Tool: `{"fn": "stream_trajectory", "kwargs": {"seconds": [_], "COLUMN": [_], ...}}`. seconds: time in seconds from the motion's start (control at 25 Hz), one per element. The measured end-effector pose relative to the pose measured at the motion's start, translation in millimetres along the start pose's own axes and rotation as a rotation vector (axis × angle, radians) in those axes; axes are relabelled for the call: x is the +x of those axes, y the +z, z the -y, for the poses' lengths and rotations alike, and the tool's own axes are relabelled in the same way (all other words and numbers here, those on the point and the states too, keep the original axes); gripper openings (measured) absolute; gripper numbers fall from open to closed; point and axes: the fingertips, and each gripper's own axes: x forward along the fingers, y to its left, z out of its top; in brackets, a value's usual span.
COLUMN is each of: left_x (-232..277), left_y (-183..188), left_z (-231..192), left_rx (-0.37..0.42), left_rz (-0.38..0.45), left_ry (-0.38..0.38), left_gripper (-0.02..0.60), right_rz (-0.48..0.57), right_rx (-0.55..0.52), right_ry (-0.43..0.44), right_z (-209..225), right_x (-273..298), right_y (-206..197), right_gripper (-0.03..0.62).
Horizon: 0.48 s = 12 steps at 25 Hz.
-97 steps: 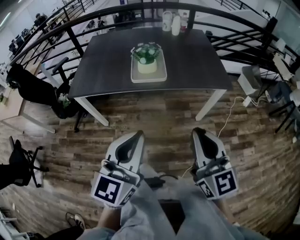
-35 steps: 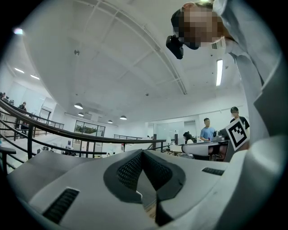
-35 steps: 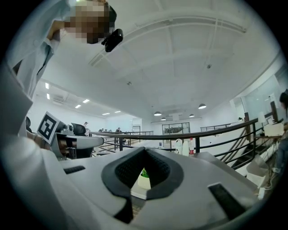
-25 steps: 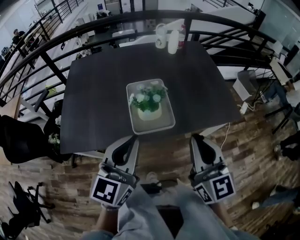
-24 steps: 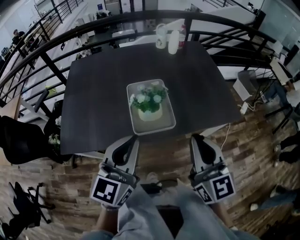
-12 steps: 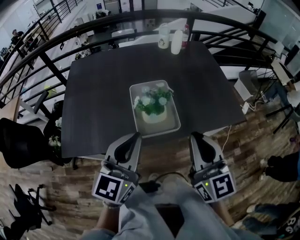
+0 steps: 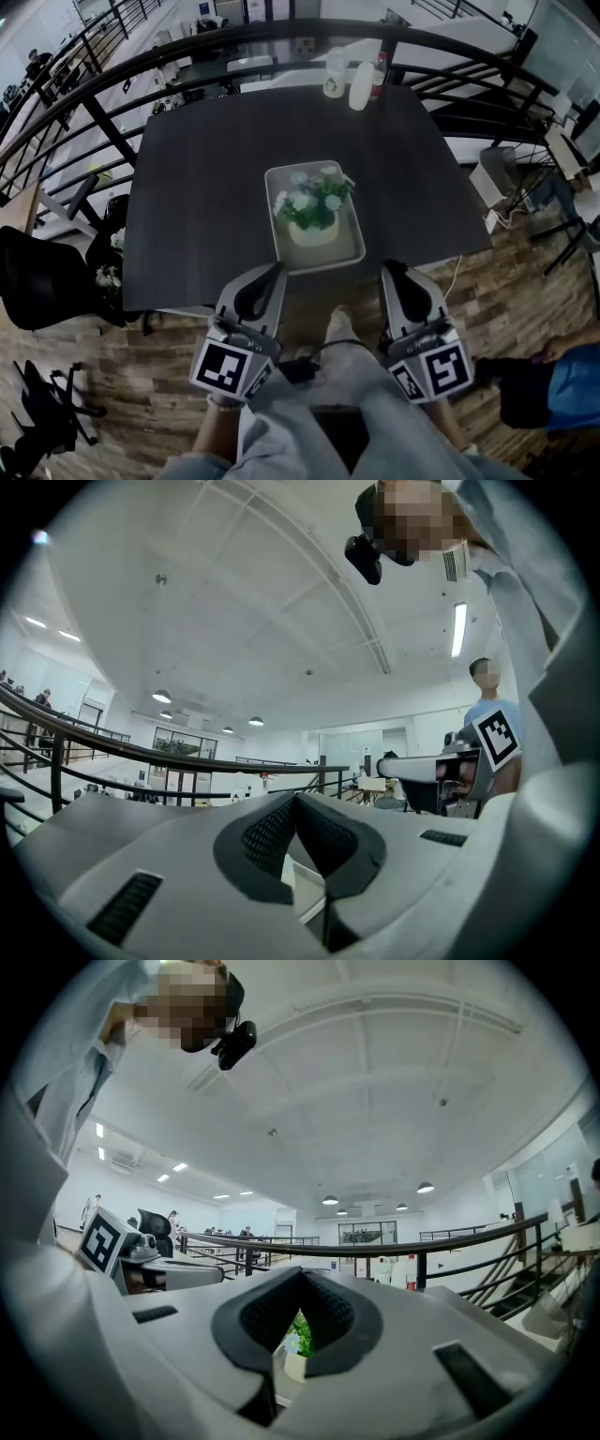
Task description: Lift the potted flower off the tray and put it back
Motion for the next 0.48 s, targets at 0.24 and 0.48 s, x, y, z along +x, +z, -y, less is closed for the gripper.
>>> {"fn": "stream_trajectory", "kwargs": {"seconds": [0.24,0.48], "left_x": [8.8,20.0], "left_y": [-15.3,-35.4], "left_z": [0.1,-5.9], "left_rx": [-0.003,-0.008], "left_rz": [-0.04,-0.092], "left_ry": [-0.012,-0.005], "left_gripper": [0.04,0.095], "right_rz": [-0.011,-0.025], "right_rx": [0.003,0.0], "right_ry": [0.02,0.047], "right_z": [3.2,3.2], "right_x": [9.3,23.0], "right_y": [-2.6,-5.3], "right_gripper": [0.003,0.003]}}
